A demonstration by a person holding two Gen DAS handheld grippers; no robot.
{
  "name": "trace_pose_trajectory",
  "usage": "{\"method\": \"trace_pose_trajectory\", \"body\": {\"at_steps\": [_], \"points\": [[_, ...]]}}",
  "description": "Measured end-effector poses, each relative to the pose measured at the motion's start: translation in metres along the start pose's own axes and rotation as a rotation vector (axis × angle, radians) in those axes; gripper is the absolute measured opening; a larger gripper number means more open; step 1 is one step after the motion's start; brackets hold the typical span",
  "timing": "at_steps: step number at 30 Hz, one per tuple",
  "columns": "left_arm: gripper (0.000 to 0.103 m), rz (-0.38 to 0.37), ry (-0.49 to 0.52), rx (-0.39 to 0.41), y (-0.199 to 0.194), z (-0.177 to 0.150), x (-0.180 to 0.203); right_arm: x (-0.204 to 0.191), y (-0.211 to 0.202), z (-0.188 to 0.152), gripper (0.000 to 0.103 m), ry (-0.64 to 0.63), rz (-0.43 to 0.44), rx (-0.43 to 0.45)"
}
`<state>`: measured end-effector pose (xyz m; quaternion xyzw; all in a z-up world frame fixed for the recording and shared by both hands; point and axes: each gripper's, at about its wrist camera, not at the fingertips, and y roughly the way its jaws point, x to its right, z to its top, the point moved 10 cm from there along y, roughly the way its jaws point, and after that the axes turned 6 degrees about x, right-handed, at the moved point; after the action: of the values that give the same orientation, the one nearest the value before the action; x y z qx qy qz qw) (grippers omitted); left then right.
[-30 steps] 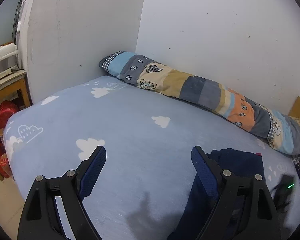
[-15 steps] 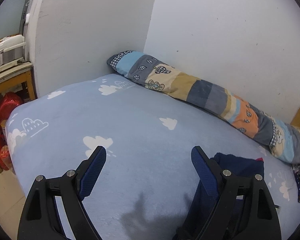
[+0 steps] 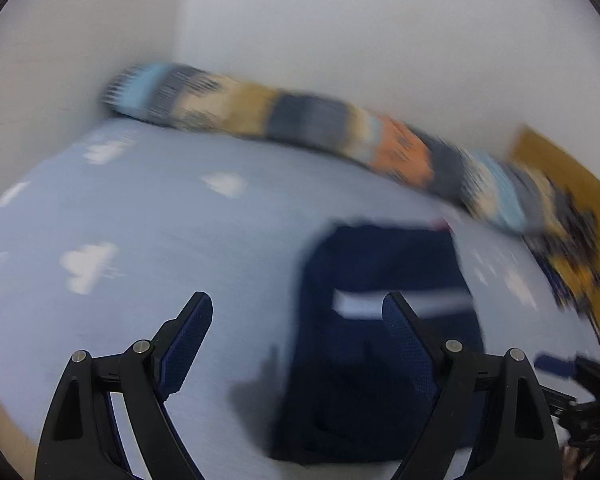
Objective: Fold large clothes
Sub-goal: 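Lower the folded shirt onto the bed and open the right gripper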
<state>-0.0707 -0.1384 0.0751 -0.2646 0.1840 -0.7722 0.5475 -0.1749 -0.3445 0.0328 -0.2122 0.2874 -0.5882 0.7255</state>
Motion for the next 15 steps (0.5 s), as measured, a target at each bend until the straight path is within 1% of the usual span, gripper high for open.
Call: {"method": "trace_pose_trajectory", "body": {"at_steps": [1,3,4,6,8,10,15], "points": [[0.086,-0.011,0.031,-0.028,0.005,-0.007,0.008,-0.003,-0.007,-0.011,0.073,-0.044,-0.023,0.003],[0.086,0.015,0.079,-0.05,0.014,-0.015,0.013,-0.011,-0.019,-0.036,0.073,-0.152,-0.08,0.016],[0.086,0.028,0.092,-0.066,0.019,-0.018,0.013,-0.016,-0.022,-0.045,0.073,-0.199,-0.099,0.023],[0.086,0.03,0.081,-0.089,0.025,-0.023,0.013,-0.024,-0.024,-0.059,0.073,-0.285,-0.142,0.04],[0.086,0.033,0.063,-0.109,0.03,-0.027,0.01,-0.029,-0.013,-0.063,0.073,-0.359,-0.201,0.054],[0.086,0.038,0.064,-0.121,0.033,-0.031,0.008,-0.035,-0.001,-0.071,0.073,-0.431,-0.246,0.041],[0.086,0.048,0.11,-0.162,0.04,-0.048,0.013,-0.042,0.025,-0.08,0.073,-0.494,-0.308,0.023]]}}
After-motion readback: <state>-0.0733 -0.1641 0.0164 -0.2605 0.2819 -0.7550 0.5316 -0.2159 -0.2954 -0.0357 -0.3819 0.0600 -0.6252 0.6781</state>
